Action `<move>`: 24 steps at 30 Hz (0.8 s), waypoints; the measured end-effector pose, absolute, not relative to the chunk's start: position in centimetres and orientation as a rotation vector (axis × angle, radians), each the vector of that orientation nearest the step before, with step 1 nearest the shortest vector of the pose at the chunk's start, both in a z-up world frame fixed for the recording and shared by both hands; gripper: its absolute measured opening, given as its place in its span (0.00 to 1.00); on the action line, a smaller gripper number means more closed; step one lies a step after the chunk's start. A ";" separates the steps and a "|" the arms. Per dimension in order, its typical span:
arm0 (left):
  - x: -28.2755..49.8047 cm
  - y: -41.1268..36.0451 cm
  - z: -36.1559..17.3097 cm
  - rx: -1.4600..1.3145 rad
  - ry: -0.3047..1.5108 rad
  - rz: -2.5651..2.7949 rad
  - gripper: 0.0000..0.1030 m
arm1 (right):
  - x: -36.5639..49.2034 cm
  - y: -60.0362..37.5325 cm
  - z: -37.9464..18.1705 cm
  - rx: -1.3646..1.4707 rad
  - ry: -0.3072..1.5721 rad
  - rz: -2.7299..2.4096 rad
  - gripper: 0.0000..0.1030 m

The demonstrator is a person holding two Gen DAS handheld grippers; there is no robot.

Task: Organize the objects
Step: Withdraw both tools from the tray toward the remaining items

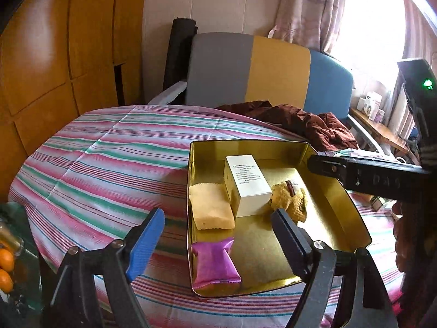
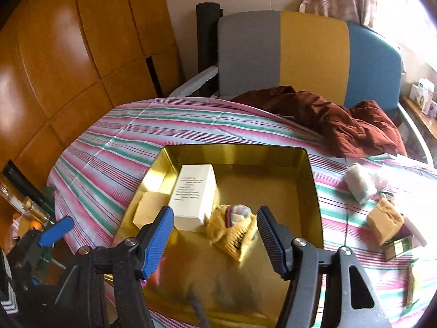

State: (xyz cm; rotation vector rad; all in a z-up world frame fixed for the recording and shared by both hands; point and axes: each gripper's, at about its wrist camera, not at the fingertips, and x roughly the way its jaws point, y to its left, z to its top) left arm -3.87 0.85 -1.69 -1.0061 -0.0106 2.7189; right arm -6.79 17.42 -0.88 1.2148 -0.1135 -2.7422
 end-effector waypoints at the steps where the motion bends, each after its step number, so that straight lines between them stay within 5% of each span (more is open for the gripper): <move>1: -3.8 0.9 -1.6 -1.004 -0.007 2.721 0.79 | -6.6 17.5 -0.9 1.212 -0.105 -2.752 0.63; 24: -1.7 4.2 0.6 -0.869 0.205 2.735 0.86 | -3.9 23.0 -1.1 1.207 -0.162 -2.880 0.69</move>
